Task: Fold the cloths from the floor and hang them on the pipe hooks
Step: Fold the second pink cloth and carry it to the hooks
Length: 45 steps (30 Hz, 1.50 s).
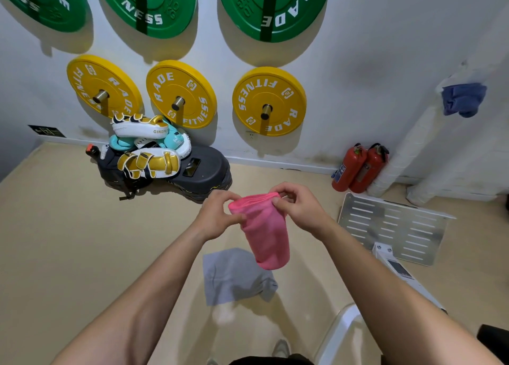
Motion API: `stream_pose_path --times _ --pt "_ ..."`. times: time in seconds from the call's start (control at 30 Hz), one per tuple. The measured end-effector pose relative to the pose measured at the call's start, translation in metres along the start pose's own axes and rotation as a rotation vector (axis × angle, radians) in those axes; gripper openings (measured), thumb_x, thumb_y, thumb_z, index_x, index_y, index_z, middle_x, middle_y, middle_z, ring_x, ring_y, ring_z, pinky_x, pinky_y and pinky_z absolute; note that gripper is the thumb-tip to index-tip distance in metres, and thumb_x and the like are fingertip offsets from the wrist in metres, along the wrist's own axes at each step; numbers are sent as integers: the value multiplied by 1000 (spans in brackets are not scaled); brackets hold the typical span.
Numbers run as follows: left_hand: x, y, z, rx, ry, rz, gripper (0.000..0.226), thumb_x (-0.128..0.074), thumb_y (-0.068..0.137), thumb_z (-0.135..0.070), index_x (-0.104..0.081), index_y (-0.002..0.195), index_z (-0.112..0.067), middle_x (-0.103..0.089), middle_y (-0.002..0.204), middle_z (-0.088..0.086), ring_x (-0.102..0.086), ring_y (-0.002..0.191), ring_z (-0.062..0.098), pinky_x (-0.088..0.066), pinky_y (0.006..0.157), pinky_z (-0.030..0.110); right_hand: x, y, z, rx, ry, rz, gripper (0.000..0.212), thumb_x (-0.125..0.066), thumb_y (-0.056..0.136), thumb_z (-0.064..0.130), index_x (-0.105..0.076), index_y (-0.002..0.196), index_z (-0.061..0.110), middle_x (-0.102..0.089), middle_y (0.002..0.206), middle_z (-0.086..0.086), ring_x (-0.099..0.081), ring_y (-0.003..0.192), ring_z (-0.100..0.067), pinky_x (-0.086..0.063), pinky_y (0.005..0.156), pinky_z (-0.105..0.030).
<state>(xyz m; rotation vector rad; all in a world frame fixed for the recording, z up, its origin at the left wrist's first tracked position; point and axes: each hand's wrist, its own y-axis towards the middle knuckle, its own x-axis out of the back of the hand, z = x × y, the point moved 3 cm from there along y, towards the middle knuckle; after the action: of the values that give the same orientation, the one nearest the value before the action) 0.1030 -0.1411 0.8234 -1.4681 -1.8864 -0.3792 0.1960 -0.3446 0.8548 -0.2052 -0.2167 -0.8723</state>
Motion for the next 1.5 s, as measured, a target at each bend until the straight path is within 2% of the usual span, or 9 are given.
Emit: stream_pose_path --times 0.1,0.37,0.5,0.63,0.77,0.93,1.13,1.33,1.5 --pt "8 1 -15 -4 -162 -30 16 -83 75 -19 -70 81 -26 -70 104 -6 -65 105 15 -49 94 37 23 1 -11 -37 -76 -30 16 -61 90 1 -69 92 15 -60 72 11 -53 62 -1 -45 66 -20" --pt "-8 3 -85 -203 -95 -104 9 -64 92 -21 -55 94 -23 -63 87 -11 -57 82 2 -41 69 24 60 -3 -6 -159 -269 -55 27 -54 75 9 -65 87 31 -60 70 3 -58 67 -14 -45 64 -30" --pt "-16 11 -111 -325 -77 -102 13 -67 91 -21 -55 91 -26 -65 81 -13 -60 78 5 -42 67 23 78 -1 19 -73 -387 149 18 -65 73 24 -67 88 33 -65 78 6 -61 77 -11 -47 70 -30" --pt "-26 17 -127 -326 -197 -93 13 -73 86 -17 -63 88 -24 -66 80 -10 -61 78 15 -46 71 29 89 11 37 30 -443 170 25 -77 66 44 -62 85 35 -65 93 13 -62 90 -9 -52 80 -34" --pt "-29 18 -129 -246 -436 -133 18 -76 86 -12 -67 100 -15 -70 91 -5 -65 85 6 -48 72 14 95 24 51 92 -501 229 12 -72 84 26 -66 93 31 -63 84 13 -58 74 -4 -49 71 -28" --pt "-52 20 -109 -74 -610 57 37 -83 78 -9 -68 112 -12 -76 100 4 -72 90 14 -58 75 26 97 34 87 128 -416 214 18 -57 94 14 -58 85 29 -58 83 15 -50 71 4 -38 65 -11" --pt "-72 29 -86 -5 -516 166 8 -80 81 -13 -73 83 -16 -71 71 -12 -63 68 7 -47 60 17 125 49 124 247 -525 -41 8 -46 102 18 -54 106 17 -57 97 5 -49 85 -11 -35 74 -26" --pt "-33 36 -55 22 -569 177 20 -82 81 -23 -73 92 -9 -69 77 -2 -63 69 11 -48 60 20 156 71 98 79 -701 -303 13 -38 103 29 -44 105 18 -63 104 -15 -58 95 -32 -43 79 -40" --pt "7 49 -22 109 -714 170 26 -77 86 -20 -68 100 0 -64 81 7 -62 74 18 -53 64 29 152 60 67 11 -613 -464 12 -38 104 29 -42 100 19 -64 101 -17 -58 93 -36 -40 74 -41"
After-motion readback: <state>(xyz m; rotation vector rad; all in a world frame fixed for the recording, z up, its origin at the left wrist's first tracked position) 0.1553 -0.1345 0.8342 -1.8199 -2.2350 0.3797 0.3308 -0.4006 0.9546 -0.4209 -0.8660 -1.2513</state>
